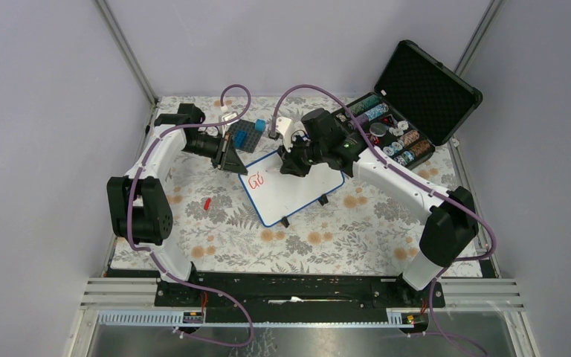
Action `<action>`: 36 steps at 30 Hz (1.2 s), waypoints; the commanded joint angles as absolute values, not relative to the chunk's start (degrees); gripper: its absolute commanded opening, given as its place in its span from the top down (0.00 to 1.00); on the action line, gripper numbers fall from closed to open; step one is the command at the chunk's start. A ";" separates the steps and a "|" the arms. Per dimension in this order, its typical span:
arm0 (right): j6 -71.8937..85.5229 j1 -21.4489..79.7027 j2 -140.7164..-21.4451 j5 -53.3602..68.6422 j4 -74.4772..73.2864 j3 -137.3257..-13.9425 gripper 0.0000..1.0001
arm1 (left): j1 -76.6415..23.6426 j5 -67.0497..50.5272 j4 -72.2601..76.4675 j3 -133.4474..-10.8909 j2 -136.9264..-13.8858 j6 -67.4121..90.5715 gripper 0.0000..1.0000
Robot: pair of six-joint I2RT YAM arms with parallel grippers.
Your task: Write a sentence on the whiteboard
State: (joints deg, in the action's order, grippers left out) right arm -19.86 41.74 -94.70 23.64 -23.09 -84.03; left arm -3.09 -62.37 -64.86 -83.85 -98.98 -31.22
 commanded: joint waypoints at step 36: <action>-21.68 43.28 -96.97 23.56 -22.53 -82.72 1.00 | -3.87 -62.25 -65.54 -84.72 -97.47 -31.90 1.00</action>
